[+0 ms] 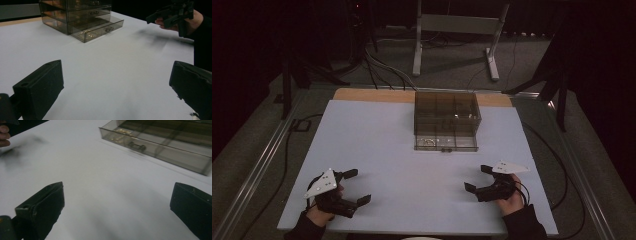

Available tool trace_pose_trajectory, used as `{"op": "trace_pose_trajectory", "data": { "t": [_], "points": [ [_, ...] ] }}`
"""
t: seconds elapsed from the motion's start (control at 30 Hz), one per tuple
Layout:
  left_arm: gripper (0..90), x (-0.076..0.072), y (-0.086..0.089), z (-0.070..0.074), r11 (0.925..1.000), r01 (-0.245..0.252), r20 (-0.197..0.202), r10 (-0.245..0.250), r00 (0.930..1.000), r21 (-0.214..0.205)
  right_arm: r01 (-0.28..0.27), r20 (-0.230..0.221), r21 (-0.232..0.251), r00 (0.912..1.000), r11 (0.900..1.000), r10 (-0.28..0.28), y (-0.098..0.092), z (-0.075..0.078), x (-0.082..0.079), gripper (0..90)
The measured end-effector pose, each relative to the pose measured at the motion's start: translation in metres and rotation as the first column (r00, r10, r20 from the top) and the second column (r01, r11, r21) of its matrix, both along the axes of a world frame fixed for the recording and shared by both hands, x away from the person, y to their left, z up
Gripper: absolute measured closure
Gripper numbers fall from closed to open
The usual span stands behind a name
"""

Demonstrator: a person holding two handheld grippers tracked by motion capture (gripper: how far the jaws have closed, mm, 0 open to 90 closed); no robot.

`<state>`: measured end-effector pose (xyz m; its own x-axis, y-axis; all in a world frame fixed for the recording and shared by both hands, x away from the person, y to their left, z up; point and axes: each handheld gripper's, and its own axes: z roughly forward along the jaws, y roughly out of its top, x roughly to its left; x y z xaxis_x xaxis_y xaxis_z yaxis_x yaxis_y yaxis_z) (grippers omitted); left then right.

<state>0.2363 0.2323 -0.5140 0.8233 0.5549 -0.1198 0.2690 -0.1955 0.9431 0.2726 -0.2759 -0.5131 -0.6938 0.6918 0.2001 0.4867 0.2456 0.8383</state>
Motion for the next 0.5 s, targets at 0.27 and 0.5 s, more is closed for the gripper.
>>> {"op": "trace_pose_trajectory", "data": {
  "t": [0.27,0.5],
  "points": [
    [0.4,0.001,0.0,0.0,1.0,0.001,-0.001,-0.001,1.0,0.007,-0.006,0.075,0.009,0.9972,0.9999,0.005,-0.018,0.0,-0.014,0.0],
    [0.4,0.001,-0.001,0.0,1.0,0.0,0.0,0.0,1.0,0.007,0.006,0.079,-0.003,0.9969,1.0,-0.006,-0.021,-0.005,-0.015,0.0]
  ]
}}
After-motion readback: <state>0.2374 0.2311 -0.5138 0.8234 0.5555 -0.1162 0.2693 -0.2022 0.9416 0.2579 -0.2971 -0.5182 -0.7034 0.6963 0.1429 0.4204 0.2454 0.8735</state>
